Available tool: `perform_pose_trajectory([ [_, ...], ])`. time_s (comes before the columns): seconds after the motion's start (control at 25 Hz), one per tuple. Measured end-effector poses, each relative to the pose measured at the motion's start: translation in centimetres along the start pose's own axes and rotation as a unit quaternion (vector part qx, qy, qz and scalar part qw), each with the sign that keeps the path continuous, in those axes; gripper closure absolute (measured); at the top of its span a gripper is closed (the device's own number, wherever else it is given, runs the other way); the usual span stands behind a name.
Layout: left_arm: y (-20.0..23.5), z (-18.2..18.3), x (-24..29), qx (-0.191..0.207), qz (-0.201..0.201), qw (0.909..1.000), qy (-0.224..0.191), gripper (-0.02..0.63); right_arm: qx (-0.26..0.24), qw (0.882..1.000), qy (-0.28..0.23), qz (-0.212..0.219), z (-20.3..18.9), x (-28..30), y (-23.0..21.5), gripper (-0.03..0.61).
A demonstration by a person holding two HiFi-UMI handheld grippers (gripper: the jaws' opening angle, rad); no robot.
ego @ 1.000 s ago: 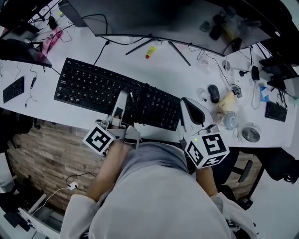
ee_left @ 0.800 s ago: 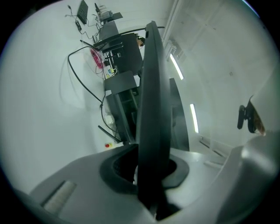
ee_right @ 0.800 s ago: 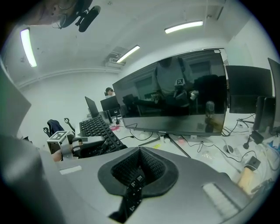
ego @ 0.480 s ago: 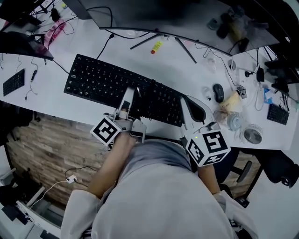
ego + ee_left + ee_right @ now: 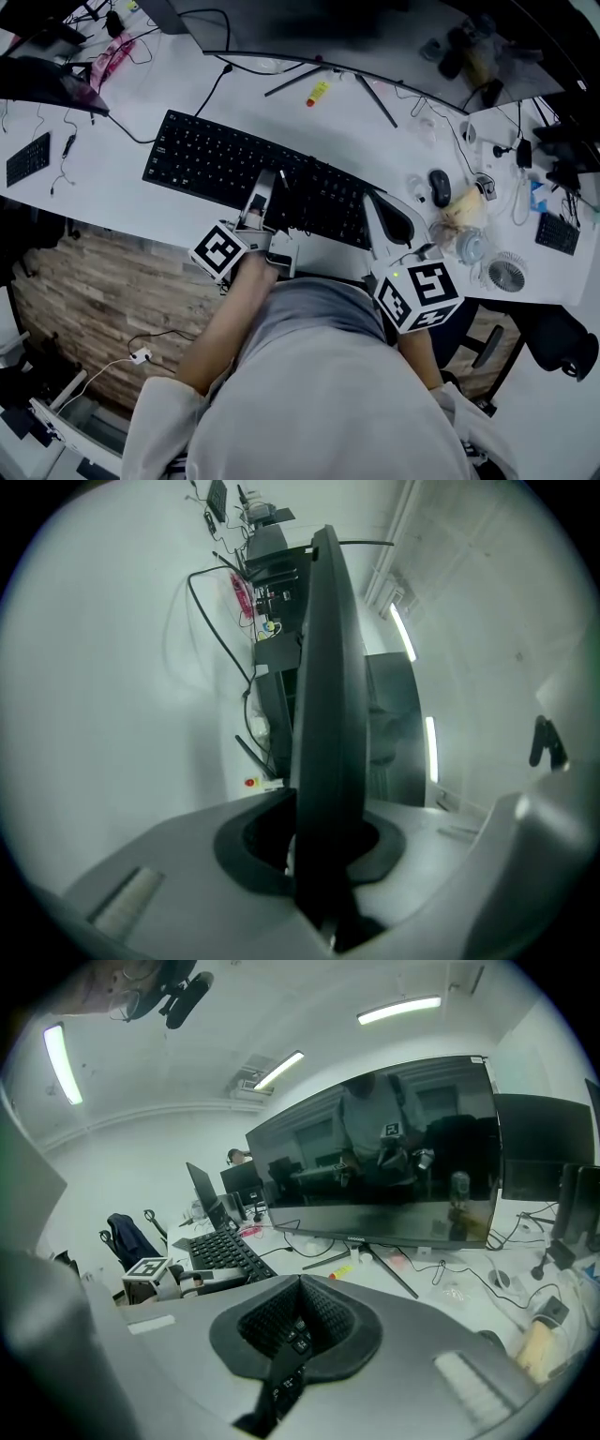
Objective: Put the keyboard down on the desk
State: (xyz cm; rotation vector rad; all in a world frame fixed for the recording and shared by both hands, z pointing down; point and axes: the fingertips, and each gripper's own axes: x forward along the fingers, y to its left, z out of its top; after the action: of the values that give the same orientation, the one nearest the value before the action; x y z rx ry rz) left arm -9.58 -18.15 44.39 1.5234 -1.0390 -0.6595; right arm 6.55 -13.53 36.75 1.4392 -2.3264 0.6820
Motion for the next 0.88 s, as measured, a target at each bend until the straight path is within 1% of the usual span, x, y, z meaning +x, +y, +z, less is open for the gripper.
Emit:
perform_pose_trajectory([
  [0.2,1.7,0.1,-0.1,-0.026,0.025,0.9993,-0.011,0.614,-0.002,1.000,0.005,0.004,-0.2,0.0,0.3,0.583],
  [0.36,2.8,0.1,0.0,-0.050,0.033,0.9980,-0.021,0.614,-0.003,1.000,0.006,0.007,-0.4,0.1,0.5,0.583],
  [0.52,4.1,-0.2,0.1,-0.091,0.050,0.9943,-0.025,0.614,-0.005,1.000,0.008,0.007,-0.3,0.2,0.6,0.583],
  [0.68,5.1,-0.3,0.2,-0.099,0.061,0.9928,-0.027,0.614,-0.005,1.000,0.011,0.007,-0.5,0.3,0.7,0.583],
  [0.88,6.1,-0.5,0.4,-0.120,0.071,0.9896,-0.034,0.614,-0.007,1.000,0.014,0.008,-0.6,0.5,0.9,0.583],
])
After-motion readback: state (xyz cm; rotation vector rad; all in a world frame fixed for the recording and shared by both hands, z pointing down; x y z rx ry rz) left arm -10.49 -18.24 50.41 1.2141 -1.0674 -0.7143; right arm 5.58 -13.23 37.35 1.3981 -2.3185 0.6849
